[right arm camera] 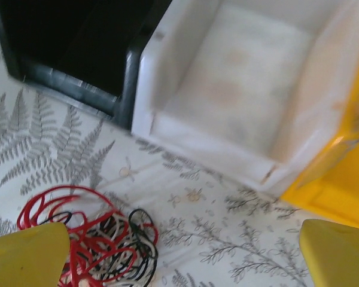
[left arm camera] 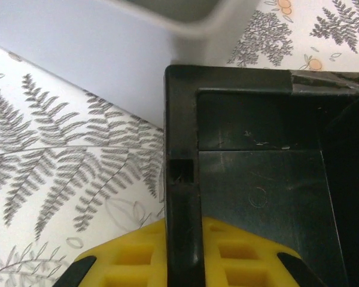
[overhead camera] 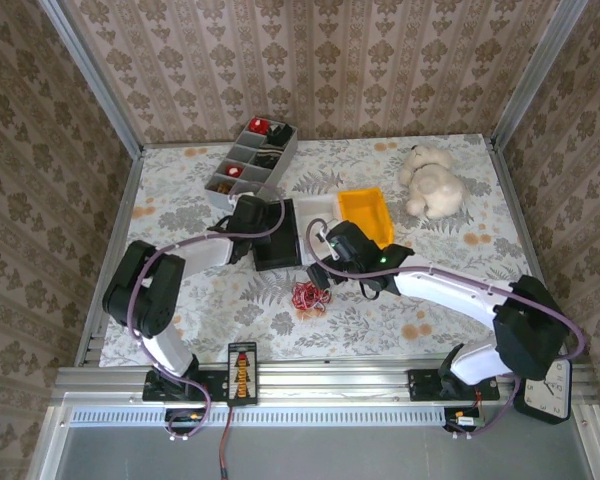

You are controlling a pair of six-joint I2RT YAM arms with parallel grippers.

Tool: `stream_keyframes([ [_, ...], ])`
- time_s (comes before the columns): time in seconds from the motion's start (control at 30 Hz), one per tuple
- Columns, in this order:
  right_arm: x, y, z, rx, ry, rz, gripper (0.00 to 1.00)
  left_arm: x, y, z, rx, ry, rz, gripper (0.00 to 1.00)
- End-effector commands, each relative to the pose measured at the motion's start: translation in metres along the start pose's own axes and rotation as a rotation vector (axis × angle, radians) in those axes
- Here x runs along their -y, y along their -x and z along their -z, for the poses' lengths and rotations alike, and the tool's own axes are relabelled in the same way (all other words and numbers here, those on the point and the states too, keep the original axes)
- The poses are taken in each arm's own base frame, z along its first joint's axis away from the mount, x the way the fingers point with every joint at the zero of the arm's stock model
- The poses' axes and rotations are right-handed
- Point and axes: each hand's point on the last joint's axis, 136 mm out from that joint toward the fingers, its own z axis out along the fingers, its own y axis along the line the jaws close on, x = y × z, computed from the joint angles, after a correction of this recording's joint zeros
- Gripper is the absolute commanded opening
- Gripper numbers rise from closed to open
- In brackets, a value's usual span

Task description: Untangle the cables

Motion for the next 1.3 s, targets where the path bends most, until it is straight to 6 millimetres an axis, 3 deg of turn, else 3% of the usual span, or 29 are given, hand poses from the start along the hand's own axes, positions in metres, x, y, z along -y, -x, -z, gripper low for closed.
stream_keyframes([
  [0.0,-0.018,-0.005,0.000,-0.059,0.100,0.040,0.95,-0.002,0.013,-0.013,-0.002,0.030,0.032,0.00],
  [0.23,-0.030,-0.012,-0.012,-0.117,0.175,0.052,0.66,0.005,0.048,-0.031,0.030,0.044,-0.055,0.00],
  [0.3,-0.033,-0.011,-0.015,-0.131,0.197,0.048,0.58,0.010,0.055,-0.032,0.032,0.036,-0.092,0.14],
  [0.4,-0.035,-0.010,-0.017,-0.142,0.218,0.035,0.50,0.020,0.066,-0.022,0.052,-0.011,-0.140,0.43],
  [0.5,-0.036,-0.012,-0.018,-0.151,0.237,0.025,0.46,0.034,0.074,0.006,0.099,-0.096,-0.173,0.55],
  [0.57,-0.039,-0.014,-0.017,-0.161,0.258,0.024,0.44,0.049,0.070,0.034,0.127,-0.196,-0.222,0.58],
  [0.63,-0.043,-0.018,-0.015,-0.175,0.283,0.027,0.43,0.062,0.056,0.059,0.119,-0.303,-0.266,0.59],
  [0.77,-0.049,-0.024,-0.012,-0.193,0.321,0.030,0.42,0.075,0.001,0.101,0.026,-0.507,-0.332,0.59],
  [0.87,-0.049,-0.024,-0.009,-0.191,0.330,0.033,0.42,0.075,-0.047,0.120,-0.057,-0.575,-0.408,0.66],
  [0.97,-0.047,-0.018,-0.003,-0.160,0.319,0.035,0.42,0.074,-0.080,0.135,-0.104,-0.620,-0.464,0.70],
  [1.1,-0.048,-0.011,0.009,-0.133,0.331,0.043,0.42,0.079,-0.099,0.151,-0.119,-0.660,-0.524,0.74],
  [1.27,-0.057,-0.016,0.014,-0.155,0.385,0.025,0.42,0.090,-0.113,0.158,-0.159,-0.724,-0.551,0.76],
])
